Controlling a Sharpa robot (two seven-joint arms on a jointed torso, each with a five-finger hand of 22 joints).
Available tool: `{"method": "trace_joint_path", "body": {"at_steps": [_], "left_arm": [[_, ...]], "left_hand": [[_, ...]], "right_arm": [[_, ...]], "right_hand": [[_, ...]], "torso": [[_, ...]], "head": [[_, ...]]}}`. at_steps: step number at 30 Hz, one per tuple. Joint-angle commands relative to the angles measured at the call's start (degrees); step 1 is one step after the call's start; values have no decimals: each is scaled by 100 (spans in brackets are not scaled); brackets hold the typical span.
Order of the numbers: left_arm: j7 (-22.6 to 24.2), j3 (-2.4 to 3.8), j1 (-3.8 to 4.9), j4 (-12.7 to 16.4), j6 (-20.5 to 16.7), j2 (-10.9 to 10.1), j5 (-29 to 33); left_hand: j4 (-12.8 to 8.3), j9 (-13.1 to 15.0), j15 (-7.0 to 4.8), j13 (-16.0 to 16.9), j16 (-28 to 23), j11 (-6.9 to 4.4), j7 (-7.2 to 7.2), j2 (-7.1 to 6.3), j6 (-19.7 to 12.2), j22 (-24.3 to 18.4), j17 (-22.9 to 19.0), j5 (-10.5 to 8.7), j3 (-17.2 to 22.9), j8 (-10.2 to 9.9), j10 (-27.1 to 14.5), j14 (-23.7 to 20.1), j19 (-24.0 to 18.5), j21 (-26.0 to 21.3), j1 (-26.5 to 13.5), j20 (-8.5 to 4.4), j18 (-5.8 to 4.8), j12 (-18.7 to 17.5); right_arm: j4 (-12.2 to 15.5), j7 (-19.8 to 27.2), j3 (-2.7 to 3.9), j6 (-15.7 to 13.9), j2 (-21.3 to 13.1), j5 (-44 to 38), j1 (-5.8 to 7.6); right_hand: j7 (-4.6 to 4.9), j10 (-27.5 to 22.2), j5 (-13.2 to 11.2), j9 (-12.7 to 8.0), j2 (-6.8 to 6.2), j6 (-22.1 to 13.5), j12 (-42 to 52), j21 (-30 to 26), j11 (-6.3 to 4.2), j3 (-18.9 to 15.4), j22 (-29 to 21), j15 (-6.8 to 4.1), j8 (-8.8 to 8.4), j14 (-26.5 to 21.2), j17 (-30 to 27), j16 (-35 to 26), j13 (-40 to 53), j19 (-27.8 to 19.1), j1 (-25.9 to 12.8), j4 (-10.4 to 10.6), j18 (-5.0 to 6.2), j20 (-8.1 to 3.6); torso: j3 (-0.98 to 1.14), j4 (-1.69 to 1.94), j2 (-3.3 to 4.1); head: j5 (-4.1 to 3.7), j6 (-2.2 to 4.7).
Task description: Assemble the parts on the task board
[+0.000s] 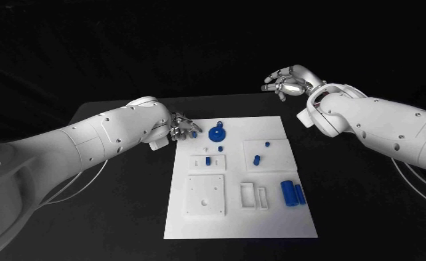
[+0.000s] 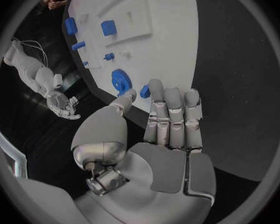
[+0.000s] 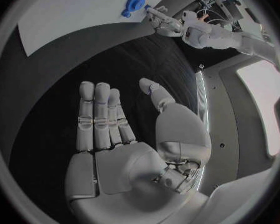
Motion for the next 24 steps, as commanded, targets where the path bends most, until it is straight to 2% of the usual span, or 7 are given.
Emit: {"method": "trace_joint_path", "body": {"at_steps": [1, 5, 14, 24], "left_arm": [[38, -11, -25, -15, 61, 15, 14], [36, -11, -25, -26, 94, 28, 14], [57, -12, -45, -122, 119, 82, 16], [107, -12, -59, -77, 174, 34, 64]], "left_hand": [[-67, -13, 0, 9, -31, 1, 12, 91, -28, 12, 11, 36, -4, -15, -23, -27, -26, -25, 23, -746, -91, -31], [-151, -13, 2, 15, -30, 2, 13, 185, -26, 23, 18, 47, -37, -13, -24, -28, -26, -29, 56, -744, -97, -29], [-266, -15, 3, 21, -33, 3, 14, 305, -27, 36, 25, 73, -74, -15, -27, -28, -24, -39, 88, -743, -103, -28], [-747, -10, 6, 32, -39, -3, 8, 572, 24, 71, 41, 173, -26, 12, -23, -24, -5, -56, 331, -739, -123, -27]], "right_arm": [[-1, 39, 4, 35, 11, -3, -1], [-2, 40, 4, 38, 16, -3, -5], [-1, 38, 4, 58, 22, -3, -11], [-6, 33, 4, 76, 23, -3, -21]], "right_hand": [[40, -42, -22, -8, 23, -15, 39, -27, -3, 25, 7, -1, 33, -54, -7, -23, -10, -8, -2, -2, 277, 26], [40, -42, -22, -8, 24, -15, 40, -27, -3, 25, 8, -1, 34, -54, -7, -22, -11, -8, -2, -1, 277, 26], [41, -42, -23, -9, 28, -16, 44, -28, -3, 25, 10, -1, 35, -54, -8, -21, -15, -7, -4, 0, 277, 27], [40, -43, -22, -9, 30, -16, 47, -29, -3, 26, 13, -1, 36, -54, -9, -21, -18, -6, -6, 1, 277, 28]], "torso": [[2, 1, -1], [0, 6, 1], [-1, -5, 3], [4, 2, -3]], "head": [[-10, 3], [-12, -1], [-6, -6], [-19, -18]]}}
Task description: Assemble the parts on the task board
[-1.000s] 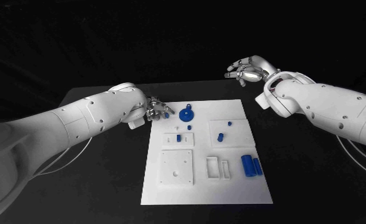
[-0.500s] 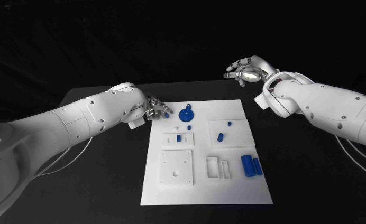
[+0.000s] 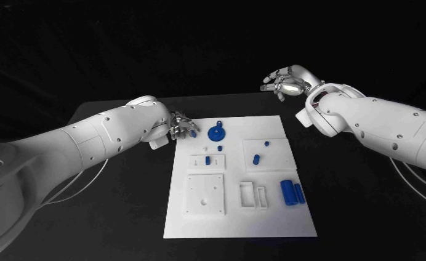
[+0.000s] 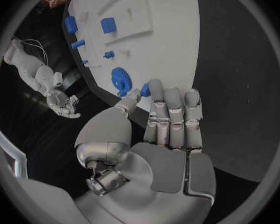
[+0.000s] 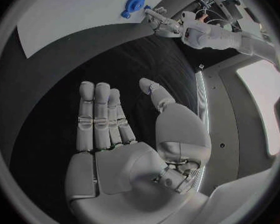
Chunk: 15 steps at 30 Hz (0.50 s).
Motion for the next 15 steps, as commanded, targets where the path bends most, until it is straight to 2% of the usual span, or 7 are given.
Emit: {"method": "trace_joint_path", "body": {"at_steps": [1, 3, 4, 8, 9, 11, 15], "left_arm": [[35, -19, -49, 47, 197, -33, 30], [36, -19, -53, 89, 195, -68, 30], [39, -19, -56, 106, 199, -86, 29], [44, -19, -67, 168, 132, -144, 29], [55, -19, -75, 195, 96, -167, 29], [49, -19, -87, 232, 33, -200, 29], [52, -18, -96, 311, -101, -266, 28]], "left_hand": [[-183, 14, 4, 8, -39, -6, 14, 154, 40, 17, 12, 183, 52, 17, -22, -24, 1, -35, 81, -735, -63, -27], [-285, 23, 5, 10, -39, -13, 5, 217, 86, 25, 16, 379, 81, 43, -17, -20, 10, -36, 114, -733, -71, -26], [-436, 72, -3, 17, -26, -50, -29, 318, 238, 39, 24, 480, 145, 160, 14, -3, 26, -24, 229, -736, -72, -13], [-612, 120, -19, 20, -12, -76, -68, 409, 281, 57, 35, 483, 207, 308, 62, 33, 68, -13, 309, -744, -78, -4], [-521, 145, -40, 21, 1, -91, -94, 253, 287, 55, 43, -319, 585, 363, 97, 59, 112, -9, 588, -773, -46, -2], [-193, 138, -59, 11, 1, -104, -104, -2, 299, 56, 44, -477, 1081, 473, 168, 124, 195, -8, 621, -768, -78, -10], [-136, 167, -108, 51, 92, -153, -146, -57, 367, 108, 95, -461, 1174, 638, 308, 240, 281, 56, 555, -803, -67, 75]], "right_arm": [[2, 34, 4, 65, 6, -3, -7], [7, 34, 4, 67, 2, -3, -9], [7, 34, 4, 70, -3, -3, -10], [5, 33, 4, 65, -8, -3, -11], [8, 33, 4, 65, -11, -3, -12], [12, 33, 4, 67, -12, -3, -12], [10, 31, 4, 77, -12, -3, -14]], "right_hand": [[38, -43, -21, -5, 31, 8, 25, -30, -3, 26, 9, -1, 36, -53, -9, -21, -7, -6, -7, 1, 264, 27], [38, -44, -21, -6, 31, 8, 26, -30, -3, 25, 10, -1, 37, -53, -9, -20, -8, -6, -8, 2, 264, 27], [38, -44, -19, -6, 32, 8, 27, -30, -3, 25, 10, -1, 37, -53, -9, -20, -9, -6, -11, 4, 264, 28], [39, -45, -10, -7, 38, 8, 33, -33, -2, 23, 15, 0, 40, -53, -11, -19, -16, -4, -28, 13, 264, 30], [39, -46, -9, -8, 39, 8, 33, -34, -2, 23, 15, 0, 40, -53, -11, -19, -17, -4, -30, 14, 264, 30], [39, -46, -6, -8, 40, 7, 35, -34, -2, 23, 16, 0, 40, -54, -12, -19, -19, -3, -34, 17, 264, 31], [39, -47, -4, -9, 41, 7, 37, -36, -2, 22, 18, 0, 41, -54, -13, -18, -21, -3, -40, 20, 264, 31]], "torso": [[2, 4, -4], [1, 1, -3], [-2, 1, -3], [-1, 5, -5], [-2, 7, -4], [-3, 7, -4], [-4, 4, -5]], "head": [[-1, -9], [-3, -13], [-3, -14], [-5, -21], [-2, -22], [2, -22], [-8, -25]]}}
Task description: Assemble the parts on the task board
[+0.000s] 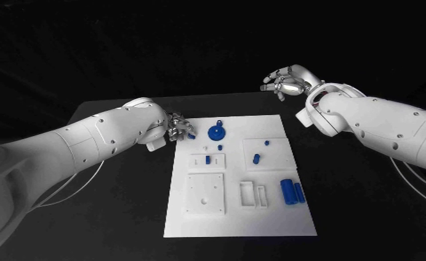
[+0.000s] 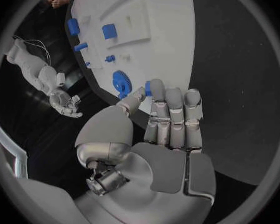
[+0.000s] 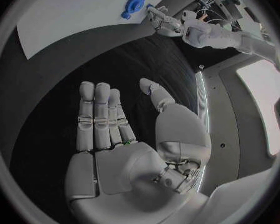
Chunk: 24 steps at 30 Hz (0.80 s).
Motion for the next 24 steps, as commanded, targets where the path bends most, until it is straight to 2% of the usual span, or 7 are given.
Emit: {"method": "trace_joint_path", "body": {"at_steps": [1, 8, 9, 12, 18, 24], "left_arm": [[-41, -24, -53, 60, -111, -44, -22], [-67, -20, -60, 421, -452, -260, 169], [-76, -18, -60, 493, -517, -300, 169], [-71, -14, -59, 693, -657, -412, 174], [-131, -8, -43, 1251, -851, -716, 208], [-187, -9, 19, 1784, -987, -1030, 213]], "left_hand": [[-58, 97, -162, 21, 57, -133, -35, -48, 65, 26, 29, -10, 124, 320, 178, 195, 62, 47, -19, -741, -45, 56], [-60, 147, -274, 89, 204, -233, -137, -132, 191, 94, 111, -16, 147, 603, 411, 412, 257, 169, -85, -823, 7, 203], [-61, 143, -283, 93, 213, -240, -143, -140, 192, 100, 117, -17, 152, 621, 430, 430, 274, 178, -90, -831, 12, 212], [-68, 135, -307, 108, 259, -273, -178, -184, 252, 121, 142, -31, 143, 699, 527, 525, 352, 223, -112, -861, 34, 250], [-74, 118, -314, 108, 270, -284, -188, -203, 264, 127, 149, -29, 150, 724, 567, 565, 384, 236, -117, -874, 44, 254], [-51, 92, -328, 129, 315, -307, -213, -251, 317, 142, 175, -32, 153, 782, 636, 641, 435, 262, -144, -892, 56, 302]], "right_arm": [[4, 33, 4, 59, -2, -3, -4], [9, 37, 4, 64, -13, 0, -6], [5, 37, 4, 65, -16, 1, -7], [-2, 34, 4, 68, -24, 4, -7], [6, 23, 4, 69, -41, 5, -8], [6, 23, 4, 67, -52, 5, -8]], "right_hand": [[45, -47, -3, -10, 31, 10, 37, -36, -2, 22, 7, 0, 18, -54, -7, -18, -8, -3, -31, 21, 261, 31], [46, -50, 0, -11, 32, 7, 40, -38, -1, 21, 9, 1, 18, -54, -8, -18, -12, -3, -43, 26, 261, 32], [46, -50, 1, -11, 32, 7, 40, -38, -1, 21, 9, 1, 18, -54, -8, -18, -12, -3, -43, 26, 261, 32], [46, -51, 2, -12, 32, 6, 41, -39, -1, 21, 10, 1, 18, -55, -8, -18, -14, -3, -45, 27, 261, 32], [46, -53, 5, -13, 33, 4, 43, -41, -1, 22, 12, 1, 18, -56, -9, -18, -17, -3, -49, 28, 261, 32], [47, -55, 10, -14, 40, 3, 45, -44, -1, 25, 13, 2, 19, -57, -10, -18, -21, -3, -55, 32, 261, 32]], "torso": [[-1, -2, 2], [2, -1, 1], [1, 0, 2], [-2, 7, -1], [4, -1, -4], [5, 4, -4]], "head": [[-5, -2], [14, -1], [51, 16], [83, 21], [79, 16], [80, 3]]}}
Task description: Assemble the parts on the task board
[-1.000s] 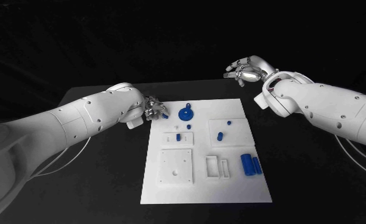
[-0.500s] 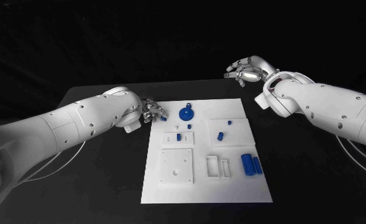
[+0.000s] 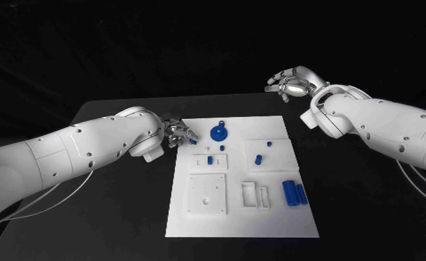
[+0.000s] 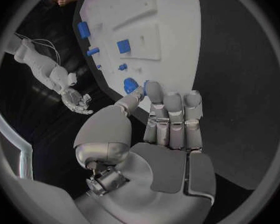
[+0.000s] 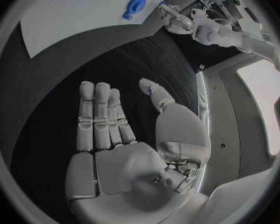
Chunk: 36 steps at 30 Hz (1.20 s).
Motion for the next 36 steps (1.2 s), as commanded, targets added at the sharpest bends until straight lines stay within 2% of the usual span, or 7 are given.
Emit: {"method": "trace_joint_path", "body": {"at_steps": [1, 4, 6, 9, 15, 26, 36], "left_arm": [[-59, 2, 33, 243, -284, -117, 59], [-63, -2, 41, 520, -340, -248, 59], [-63, -6, 41, 650, -343, -299, 59], [-57, -15, 38, 856, -372, -378, 59], [-96, -63, 32, 1089, -358, -477, -76], [-173, -275, 13, 1353, -286, -480, -955], [-168, -331, -86, 1358, -508, -469, -1269]], "left_hand": [[-25, 97, -197, 7, 35, -184, -104, -52, 133, 11, 7, -9, 64, 781, 208, 245, 40, 22, 13, -784, 56, 32], [-40, 78, -206, 23, 59, -209, -131, -111, 194, 26, 26, 114, 109, 849, 215, 270, 59, 33, 39, -793, 62, 64], [-69, 61, -208, 43, 89, -227, -152, -188, 248, 42, 47, 614, 154, 909, 226, 294, 78, 50, 54, -798, 61, 105], [-91, 38, -211, 56, 106, -238, -162, -206, 264, 55, 61, 788, 163, 944, 226, 305, 94, 62, 47, -803, 63, 136], [-235, 2, -226, 130, 241, -288, -215, -286, 389, 109, 134, 1727, 178, 1068, 262, 376, 163, 134, 42, -823, 77, 308], [-283, -20, -278, 211, 375, -340, -266, -233, 486, 166, 184, 1875, 160, 1166, 271, 442, 236, 214, -36, -845, 101, 510], [-275, -12, -286, 223, 397, -347, -274, -220, 494, 174, 191, 1888, 167, 1188, 264, 448, 247, 225, -54, -848, 107, 546]], "right_arm": [[2, 25, 4, 44, 2, 4, -1], [-4, 25, 4, 51, 12, 5, -13], [-1, 27, 4, 51, 13, 6, -22], [4, 26, 4, 50, 9, 6, -27], [11, 27, 4, 43, -1, 6, -29], [12, 33, 4, 51, 0, 19, -33], [24, 42, 4, 52, -3, 19, -34]], "right_hand": [[32, -55, 10, -7, 27, -13, 23, -20, -1, 9, 5, 2, 19, -57, -7, -18, -6, -4, -43, 16, 261, 31], [32, -56, 11, -8, 27, -13, 24, -21, 0, 9, 5, 2, 19, -57, -8, -18, -7, -4, -45, 16, 261, 31], [32, -56, 12, -8, 27, -13, 24, -22, 0, 9, 6, 2, 19, -58, -8, -18, -8, -4, -45, 17, 261, 31], [32, -57, 13, -8, 27, -14, 25, -22, 0, 10, 6, 2, 20, -58, -8, -18, -9, -4, -46, 17, 261, 31], [33, -58, 18, -9, 28, -15, 26, -24, 0, 11, 7, 2, 20, -58, -9, -18, -11, -5, -50, 18, 261, 31], [34, -66, 69, -16, 50, -21, 43, -39, 1, 18, 18, 3, 25, -61, -15, -16, -36, 0, -106, 52, 261, 32], [34, -72, 107, -20, 45, -25, 51, -45, 2, 29, 25, 3, 26, -63, -18, -14, -47, 1, -105, 46, 261, 30]], "torso": [[4, 6, -1], [6, 8, 0], [5, 7, 3], [-2, 2, 8], [-6, 0, 7], [-4, 0, 8], [-3, -2, 10]], "head": [[2, -12], [12, -13], [17, -12], [25, -27], [37, -47], [49, -73], [76, -93]]}}
